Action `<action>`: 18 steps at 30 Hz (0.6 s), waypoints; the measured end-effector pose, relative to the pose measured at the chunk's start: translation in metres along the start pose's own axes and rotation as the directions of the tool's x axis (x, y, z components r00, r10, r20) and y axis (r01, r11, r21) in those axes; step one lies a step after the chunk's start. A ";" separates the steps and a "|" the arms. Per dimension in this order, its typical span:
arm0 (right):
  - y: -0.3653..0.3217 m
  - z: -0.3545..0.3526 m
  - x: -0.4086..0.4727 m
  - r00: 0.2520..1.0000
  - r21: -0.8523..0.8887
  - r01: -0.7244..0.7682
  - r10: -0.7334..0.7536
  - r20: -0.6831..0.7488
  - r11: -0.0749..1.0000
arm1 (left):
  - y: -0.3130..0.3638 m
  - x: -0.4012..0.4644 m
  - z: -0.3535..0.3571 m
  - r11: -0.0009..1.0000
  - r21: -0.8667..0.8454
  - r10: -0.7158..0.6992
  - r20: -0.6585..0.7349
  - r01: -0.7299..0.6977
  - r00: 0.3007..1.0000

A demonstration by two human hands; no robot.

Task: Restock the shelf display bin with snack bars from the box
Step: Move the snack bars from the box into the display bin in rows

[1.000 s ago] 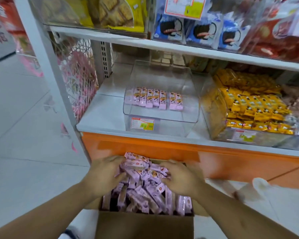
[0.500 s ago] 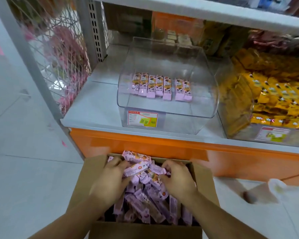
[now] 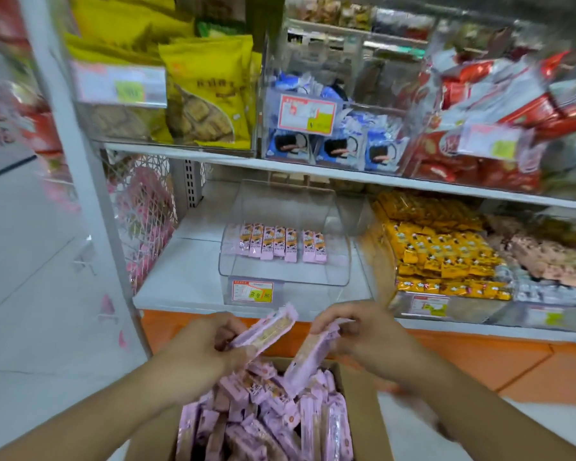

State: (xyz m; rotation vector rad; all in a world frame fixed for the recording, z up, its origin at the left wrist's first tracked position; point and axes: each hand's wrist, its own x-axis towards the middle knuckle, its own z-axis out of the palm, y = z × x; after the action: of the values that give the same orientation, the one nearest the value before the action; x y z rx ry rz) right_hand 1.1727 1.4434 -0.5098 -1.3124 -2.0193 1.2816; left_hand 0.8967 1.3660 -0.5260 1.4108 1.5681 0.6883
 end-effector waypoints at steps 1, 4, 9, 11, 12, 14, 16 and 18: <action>-0.009 -0.006 -0.007 1.000 0.039 0.018 -0.017 -0.021 0.999 | 0.011 -0.008 -0.005 0.999 -0.051 0.007 -0.019 -0.008 1.000; -0.023 -0.014 -0.021 0.996 0.222 0.013 0.006 -0.084 0.975 | 0.029 -0.020 -0.017 0.971 -0.238 -0.003 -0.065 -0.012 0.998; -0.038 -0.011 -0.027 0.987 0.315 0.088 -0.041 -0.153 0.945 | 0.038 -0.025 -0.020 0.892 -0.452 -0.004 -0.070 -0.028 0.998; -0.041 -0.011 -0.023 0.981 0.297 0.119 -0.066 -0.182 0.947 | 0.040 -0.021 -0.020 0.881 -0.472 0.009 -0.073 -0.043 0.997; -0.042 -0.012 -0.021 0.982 0.288 0.126 -0.078 -0.172 0.949 | 0.041 -0.017 -0.020 0.878 -0.476 0.014 -0.071 -0.047 0.997; -0.045 -0.015 -0.017 0.987 0.286 0.123 -0.086 -0.139 0.950 | 0.043 -0.011 -0.020 0.862 -0.505 0.017 -0.069 -0.050 0.997; -0.047 -0.018 -0.014 0.989 0.328 0.117 -0.081 -0.120 0.938 | 0.045 -0.006 -0.019 0.810 -0.586 -0.012 -0.076 -0.035 0.997; -0.049 -0.020 -0.011 0.991 0.354 0.116 -0.083 -0.106 0.928 | 0.047 -0.002 -0.018 0.758 -0.652 -0.045 -0.084 -0.021 0.995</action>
State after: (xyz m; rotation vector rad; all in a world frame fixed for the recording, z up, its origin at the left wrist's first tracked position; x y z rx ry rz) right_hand 1.1681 1.4361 -0.4564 -1.0610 -1.6668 1.4339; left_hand 0.9029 1.3758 -0.4767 0.8414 1.2135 1.1758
